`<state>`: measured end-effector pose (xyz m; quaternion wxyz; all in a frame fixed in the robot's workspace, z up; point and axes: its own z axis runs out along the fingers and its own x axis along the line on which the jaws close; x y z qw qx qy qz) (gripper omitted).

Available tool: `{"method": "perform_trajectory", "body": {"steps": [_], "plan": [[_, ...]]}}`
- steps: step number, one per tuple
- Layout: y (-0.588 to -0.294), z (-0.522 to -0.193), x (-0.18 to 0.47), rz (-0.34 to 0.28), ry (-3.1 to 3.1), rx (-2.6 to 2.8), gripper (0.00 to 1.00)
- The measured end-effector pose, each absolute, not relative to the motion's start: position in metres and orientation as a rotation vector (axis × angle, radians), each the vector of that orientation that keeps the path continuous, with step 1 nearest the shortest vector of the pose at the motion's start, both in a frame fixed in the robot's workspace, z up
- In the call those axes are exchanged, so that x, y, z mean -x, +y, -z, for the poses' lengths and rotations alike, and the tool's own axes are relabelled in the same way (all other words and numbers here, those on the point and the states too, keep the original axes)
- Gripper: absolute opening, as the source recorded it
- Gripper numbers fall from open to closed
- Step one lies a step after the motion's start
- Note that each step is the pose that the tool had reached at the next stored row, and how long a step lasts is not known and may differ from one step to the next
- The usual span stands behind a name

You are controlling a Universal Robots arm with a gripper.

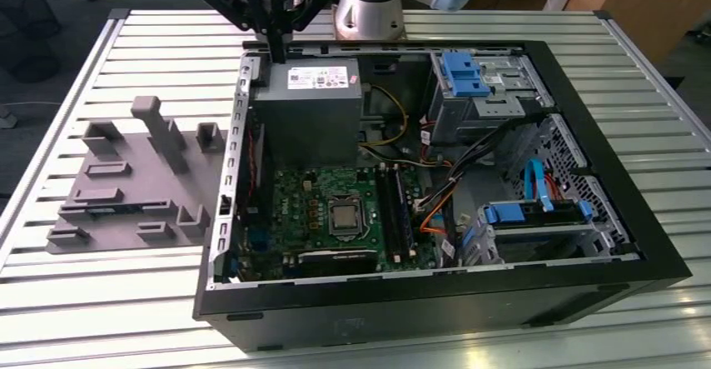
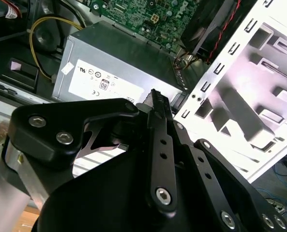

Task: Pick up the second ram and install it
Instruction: 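Reach for the second ram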

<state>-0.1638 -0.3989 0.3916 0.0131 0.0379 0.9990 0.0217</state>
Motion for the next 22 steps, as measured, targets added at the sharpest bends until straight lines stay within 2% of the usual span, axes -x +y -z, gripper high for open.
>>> {"method": "perform_trajectory", "body": {"steps": [22], "plan": [[-0.399, -0.39, 0.183, -0.068, 3.112, -0.118, 0.11]]}}
